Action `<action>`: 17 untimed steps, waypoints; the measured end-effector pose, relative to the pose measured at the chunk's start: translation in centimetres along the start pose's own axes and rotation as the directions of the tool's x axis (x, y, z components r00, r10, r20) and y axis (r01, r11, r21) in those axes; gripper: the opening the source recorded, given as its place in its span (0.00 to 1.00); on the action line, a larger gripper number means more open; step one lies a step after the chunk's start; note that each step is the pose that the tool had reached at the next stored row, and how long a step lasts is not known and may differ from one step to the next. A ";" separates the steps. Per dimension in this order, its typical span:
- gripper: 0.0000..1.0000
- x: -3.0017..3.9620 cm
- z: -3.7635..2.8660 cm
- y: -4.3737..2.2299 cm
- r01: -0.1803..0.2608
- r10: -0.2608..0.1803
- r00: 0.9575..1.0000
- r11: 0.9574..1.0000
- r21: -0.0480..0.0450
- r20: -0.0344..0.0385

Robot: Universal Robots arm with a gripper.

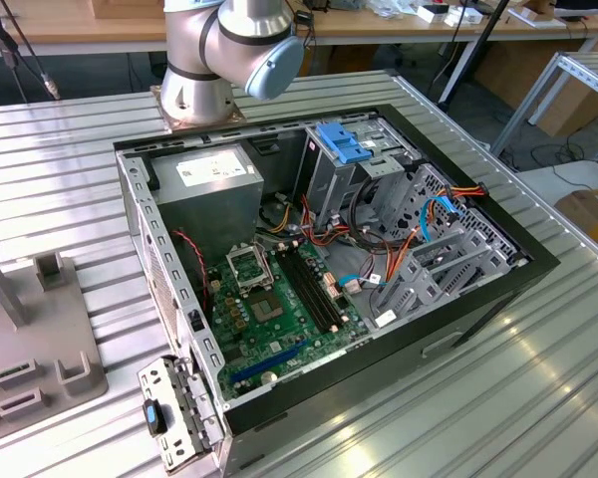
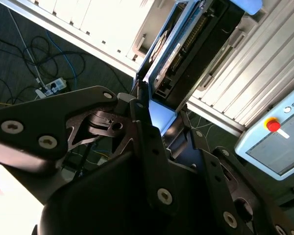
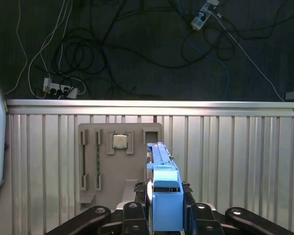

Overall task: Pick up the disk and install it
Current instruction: 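Pick up the disk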

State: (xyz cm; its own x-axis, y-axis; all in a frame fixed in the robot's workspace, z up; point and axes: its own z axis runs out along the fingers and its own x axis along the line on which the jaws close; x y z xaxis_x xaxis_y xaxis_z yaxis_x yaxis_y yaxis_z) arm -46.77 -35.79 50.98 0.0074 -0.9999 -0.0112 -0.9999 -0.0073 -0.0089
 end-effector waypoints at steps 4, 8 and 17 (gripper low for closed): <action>0.37 0.00 -0.08 0.00 0.000 0.000 1.000 1.000 0.000 0.000; 0.37 -0.01 -0.64 -0.01 0.000 0.000 1.000 1.000 0.000 0.000; 0.37 -0.01 -1.04 -0.01 0.000 0.000 1.000 1.000 0.000 0.000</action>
State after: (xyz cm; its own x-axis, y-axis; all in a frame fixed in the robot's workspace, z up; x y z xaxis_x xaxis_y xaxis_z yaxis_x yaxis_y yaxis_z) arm -46.77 -35.79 52.02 0.0074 -0.9999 -0.0112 -0.9999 -0.0073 -0.0089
